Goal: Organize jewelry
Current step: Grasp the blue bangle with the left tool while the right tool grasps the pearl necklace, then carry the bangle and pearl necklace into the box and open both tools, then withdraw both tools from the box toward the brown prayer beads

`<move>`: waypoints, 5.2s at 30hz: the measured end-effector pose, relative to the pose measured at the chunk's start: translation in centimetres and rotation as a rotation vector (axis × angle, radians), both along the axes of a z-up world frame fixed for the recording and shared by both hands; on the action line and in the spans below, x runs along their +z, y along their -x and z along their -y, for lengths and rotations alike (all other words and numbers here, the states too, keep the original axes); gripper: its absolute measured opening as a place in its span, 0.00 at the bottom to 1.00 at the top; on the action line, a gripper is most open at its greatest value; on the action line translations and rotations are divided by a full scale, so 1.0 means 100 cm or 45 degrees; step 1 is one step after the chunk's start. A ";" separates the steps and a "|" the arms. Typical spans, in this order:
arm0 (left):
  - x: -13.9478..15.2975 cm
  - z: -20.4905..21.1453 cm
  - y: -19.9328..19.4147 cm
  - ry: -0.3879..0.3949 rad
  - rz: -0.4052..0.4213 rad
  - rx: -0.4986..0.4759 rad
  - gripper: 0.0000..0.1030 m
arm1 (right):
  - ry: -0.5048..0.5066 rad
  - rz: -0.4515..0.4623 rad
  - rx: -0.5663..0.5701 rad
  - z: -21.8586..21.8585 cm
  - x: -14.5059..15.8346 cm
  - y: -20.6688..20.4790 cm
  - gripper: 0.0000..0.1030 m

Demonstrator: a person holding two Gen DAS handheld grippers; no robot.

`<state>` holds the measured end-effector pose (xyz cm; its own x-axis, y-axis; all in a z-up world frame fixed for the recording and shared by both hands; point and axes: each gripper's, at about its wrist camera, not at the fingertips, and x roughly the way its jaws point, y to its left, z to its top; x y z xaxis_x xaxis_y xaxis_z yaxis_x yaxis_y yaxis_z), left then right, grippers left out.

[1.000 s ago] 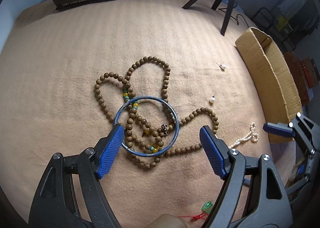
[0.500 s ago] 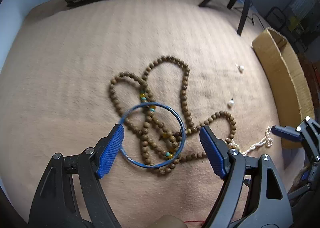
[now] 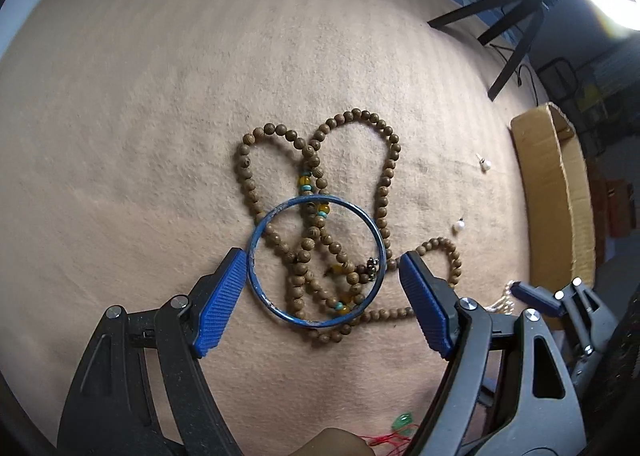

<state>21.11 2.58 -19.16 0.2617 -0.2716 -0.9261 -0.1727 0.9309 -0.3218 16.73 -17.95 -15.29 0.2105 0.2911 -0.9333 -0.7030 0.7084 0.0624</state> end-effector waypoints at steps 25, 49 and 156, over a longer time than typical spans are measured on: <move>-0.006 0.000 -0.004 -0.006 0.049 0.029 0.72 | 0.046 -0.057 0.019 -0.004 -0.014 -0.004 0.06; 0.047 -0.007 0.012 0.046 0.211 0.019 0.71 | -0.256 0.096 -0.156 0.021 0.069 -0.007 0.02; 0.130 0.150 -0.018 -0.097 0.542 -0.405 0.73 | -0.189 0.373 -0.908 0.171 0.106 -0.038 0.77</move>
<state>22.94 -12.43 -6.14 0.5339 -0.3350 -0.7764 0.2526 0.9394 -0.2316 20.49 -35.08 -4.72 0.6249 0.1103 -0.7728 -0.0841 0.9937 0.0738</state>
